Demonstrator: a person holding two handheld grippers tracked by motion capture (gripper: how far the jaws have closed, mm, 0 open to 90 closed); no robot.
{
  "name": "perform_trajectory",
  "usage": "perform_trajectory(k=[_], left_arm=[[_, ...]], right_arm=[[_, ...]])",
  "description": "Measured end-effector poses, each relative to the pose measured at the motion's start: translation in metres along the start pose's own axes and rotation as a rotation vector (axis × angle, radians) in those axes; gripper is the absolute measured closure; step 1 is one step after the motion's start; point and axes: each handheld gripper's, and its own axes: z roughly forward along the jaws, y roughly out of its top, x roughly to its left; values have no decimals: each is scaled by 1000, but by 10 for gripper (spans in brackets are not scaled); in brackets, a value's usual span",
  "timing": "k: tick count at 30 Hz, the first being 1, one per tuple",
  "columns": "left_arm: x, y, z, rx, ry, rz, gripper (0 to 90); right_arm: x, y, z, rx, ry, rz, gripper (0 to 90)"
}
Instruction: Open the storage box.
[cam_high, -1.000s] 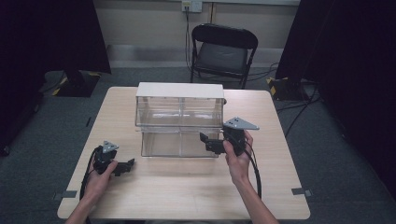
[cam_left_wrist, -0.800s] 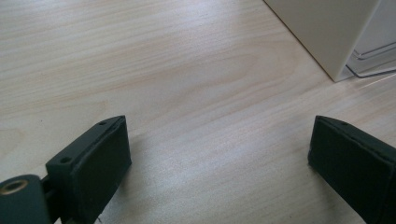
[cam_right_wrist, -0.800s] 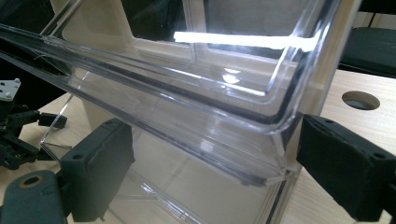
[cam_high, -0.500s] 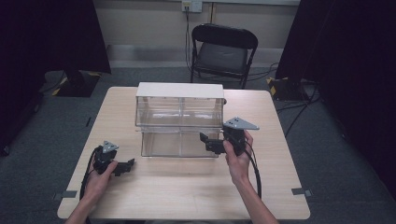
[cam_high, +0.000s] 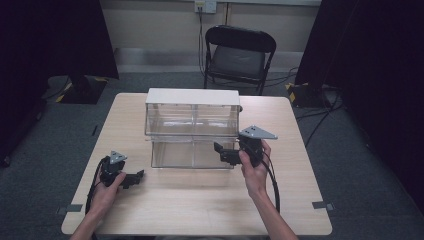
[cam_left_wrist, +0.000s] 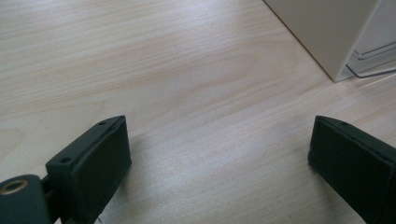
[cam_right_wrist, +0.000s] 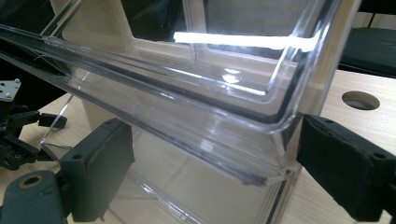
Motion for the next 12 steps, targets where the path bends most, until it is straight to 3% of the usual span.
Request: perform_trajectory(k=[12], left_arm=[[1,0,0,3,-2,4,46]], right_arm=[[0,0,0,0,-2,1,104]])
